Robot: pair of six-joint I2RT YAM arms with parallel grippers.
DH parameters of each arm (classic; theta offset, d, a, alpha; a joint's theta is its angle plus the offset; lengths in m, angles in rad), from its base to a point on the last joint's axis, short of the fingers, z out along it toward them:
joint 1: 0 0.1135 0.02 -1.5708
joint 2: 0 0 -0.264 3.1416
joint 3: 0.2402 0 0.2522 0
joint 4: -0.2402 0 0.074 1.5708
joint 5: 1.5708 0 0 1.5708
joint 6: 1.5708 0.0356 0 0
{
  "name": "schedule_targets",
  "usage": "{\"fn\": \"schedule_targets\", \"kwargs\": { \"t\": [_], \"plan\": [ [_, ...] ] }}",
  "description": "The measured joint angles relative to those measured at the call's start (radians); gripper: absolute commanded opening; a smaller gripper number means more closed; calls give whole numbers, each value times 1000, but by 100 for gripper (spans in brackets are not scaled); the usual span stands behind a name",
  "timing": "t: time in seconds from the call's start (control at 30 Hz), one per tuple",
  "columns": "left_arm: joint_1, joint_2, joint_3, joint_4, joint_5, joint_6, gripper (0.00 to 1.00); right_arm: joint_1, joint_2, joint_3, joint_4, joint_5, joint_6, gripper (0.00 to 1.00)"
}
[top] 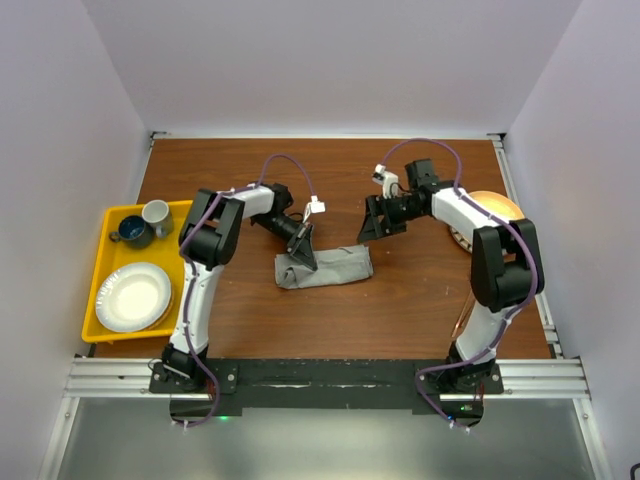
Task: Fold the napkin into a case and place the utensils inside
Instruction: Fold the 2/3-rectangle-folded napkin at the center of the board.
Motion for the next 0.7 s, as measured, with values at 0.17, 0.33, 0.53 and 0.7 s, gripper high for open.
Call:
{"fn": "schedule_targets", "kwargs": {
  "t": [0.17, 0.33, 0.53, 0.7],
  "plan": [
    [3, 12, 11, -19, 6, 4, 0, 76, 0, 7, -11, -1, -120, 77],
    [7, 20, 11, -34, 16, 4, 0, 132, 0, -8, 8, -3, -219, 72],
    [8, 21, 11, -40, 16, 4, 0, 148, 13, -14, 8, -25, -298, 70],
    [9, 24, 11, -43, 18, 4, 0, 162, 28, -15, -13, -57, -346, 68]
  ]
}}
